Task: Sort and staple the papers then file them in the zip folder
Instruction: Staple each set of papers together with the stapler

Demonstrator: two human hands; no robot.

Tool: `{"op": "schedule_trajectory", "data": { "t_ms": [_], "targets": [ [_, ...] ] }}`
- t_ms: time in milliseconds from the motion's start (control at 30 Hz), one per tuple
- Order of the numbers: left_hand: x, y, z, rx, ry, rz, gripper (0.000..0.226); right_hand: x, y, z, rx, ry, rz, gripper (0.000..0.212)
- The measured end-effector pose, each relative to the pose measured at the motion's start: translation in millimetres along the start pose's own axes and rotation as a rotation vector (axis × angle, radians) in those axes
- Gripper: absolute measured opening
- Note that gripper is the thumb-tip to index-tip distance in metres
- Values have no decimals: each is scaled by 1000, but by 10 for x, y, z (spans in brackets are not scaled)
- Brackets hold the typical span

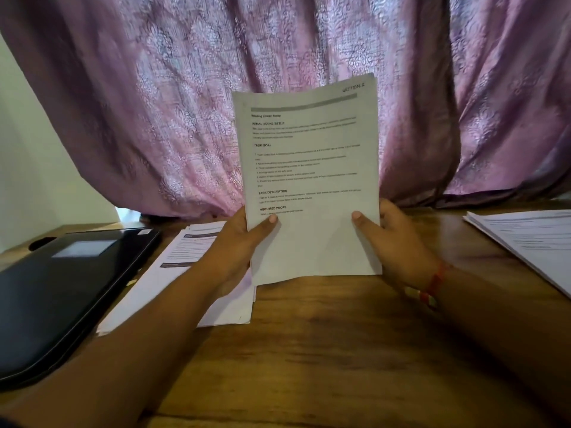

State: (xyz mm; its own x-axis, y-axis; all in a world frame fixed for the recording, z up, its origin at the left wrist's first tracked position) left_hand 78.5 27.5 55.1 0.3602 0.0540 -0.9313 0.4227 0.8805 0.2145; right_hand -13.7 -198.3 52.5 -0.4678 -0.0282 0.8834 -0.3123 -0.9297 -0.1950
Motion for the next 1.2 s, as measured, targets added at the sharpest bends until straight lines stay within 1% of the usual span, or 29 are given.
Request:
{"op": "schedule_trajectory", "data": {
  "t_ms": [133,300,433,500,600,733,900,1033,1100,1200],
  "targets": [
    [141,-51,-83,43,69,-32,39,-84,-1,-30,23,-27,-88,26],
    [129,-21,-63,-2,68,-64,39,-78,-18,-16,28,-37,-88,31],
    [154,-64,-95,42,96,-75,36,-145,-44,-66,87,-60,-155,36],
    [157,-79,-102,32,95,-84,36,-154,-40,-77,79,-70,-189,36],
    [162,-49,-84,4,90,-73,37,-141,-33,-46,80,-68,-199,36],
    [230,-77,-128,45,159,-71,37,-190,-28,-52,113,-98,-268,38],
    [212,-61,-117,18,145,-57,36,-158,-37,-47,98,-82,-262,38],
    [227,-84,-172,84,155,36,40,-203,-47,-68,146,-140,-370,40],
    [211,-71,-180,66,163,33,38,-183,-41,-70,133,-145,-339,40],
    [143,-69,-175,57,158,-49,32,-97,-8,-60,80,-128,-211,36]
  ]
}}
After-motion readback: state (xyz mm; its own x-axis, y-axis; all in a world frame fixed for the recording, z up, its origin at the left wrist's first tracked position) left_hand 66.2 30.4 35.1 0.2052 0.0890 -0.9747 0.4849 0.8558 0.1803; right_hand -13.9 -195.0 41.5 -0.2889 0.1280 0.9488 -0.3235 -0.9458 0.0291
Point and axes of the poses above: each hand's wrist, its own z-axis towards the middle knuckle, its own y-axis out of the back of the hand, x = y × z, the point moved 5 cm from there along z, towards the middle knuckle, and after that the axes turned 13 degrees about z, right-handed, at the moved point
